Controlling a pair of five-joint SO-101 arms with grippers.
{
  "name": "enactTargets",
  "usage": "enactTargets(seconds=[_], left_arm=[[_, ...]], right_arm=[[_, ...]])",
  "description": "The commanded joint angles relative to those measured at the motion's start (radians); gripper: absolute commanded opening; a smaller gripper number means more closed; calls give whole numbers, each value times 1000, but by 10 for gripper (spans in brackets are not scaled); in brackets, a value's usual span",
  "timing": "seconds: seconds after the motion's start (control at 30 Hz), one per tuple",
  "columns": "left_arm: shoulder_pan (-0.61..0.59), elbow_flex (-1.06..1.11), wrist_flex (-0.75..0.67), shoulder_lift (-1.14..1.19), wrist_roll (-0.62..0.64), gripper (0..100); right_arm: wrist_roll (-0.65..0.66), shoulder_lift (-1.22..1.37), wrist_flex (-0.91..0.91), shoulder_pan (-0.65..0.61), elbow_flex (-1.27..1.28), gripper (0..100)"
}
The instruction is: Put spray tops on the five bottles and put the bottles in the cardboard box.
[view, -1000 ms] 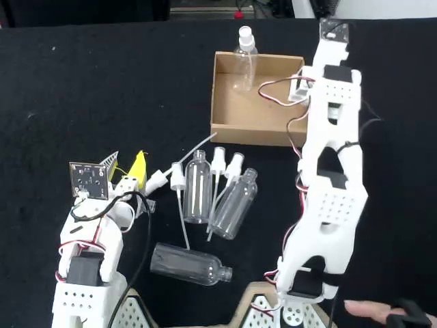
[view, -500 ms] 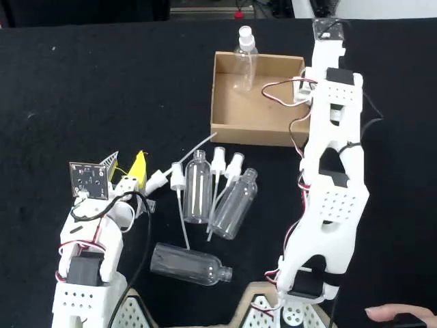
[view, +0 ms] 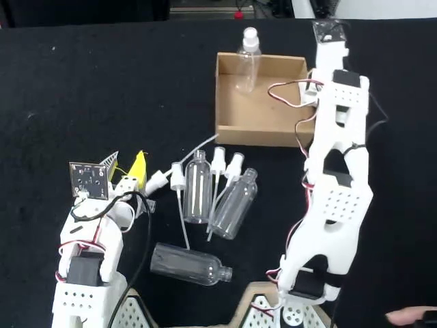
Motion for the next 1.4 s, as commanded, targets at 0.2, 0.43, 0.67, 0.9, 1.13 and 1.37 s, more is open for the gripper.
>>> enactTargets(seconds=[0.2, 0.43, 0.67, 0.9, 1.13, 1.37], left_arm=[[7, 21, 3, -5, -5, 163], [7, 21, 3, -5, -5, 163], [8, 21, 3, -5, -5, 163], [8, 21, 3, -5, -5, 163], [10, 21, 3, -5, -5, 163], [7, 21, 3, -5, -5, 163]], right_arm=[[3, 39, -32, 91, -133, 39], [2, 42, 80, 60, -205, 47], [2, 42, 227, 2, -343, 196], [-40, 44, 377, -25, -565, 135], [-172, 51, 407, -71, -604, 22], [-470, 205, 333, -124, -602, 11]])
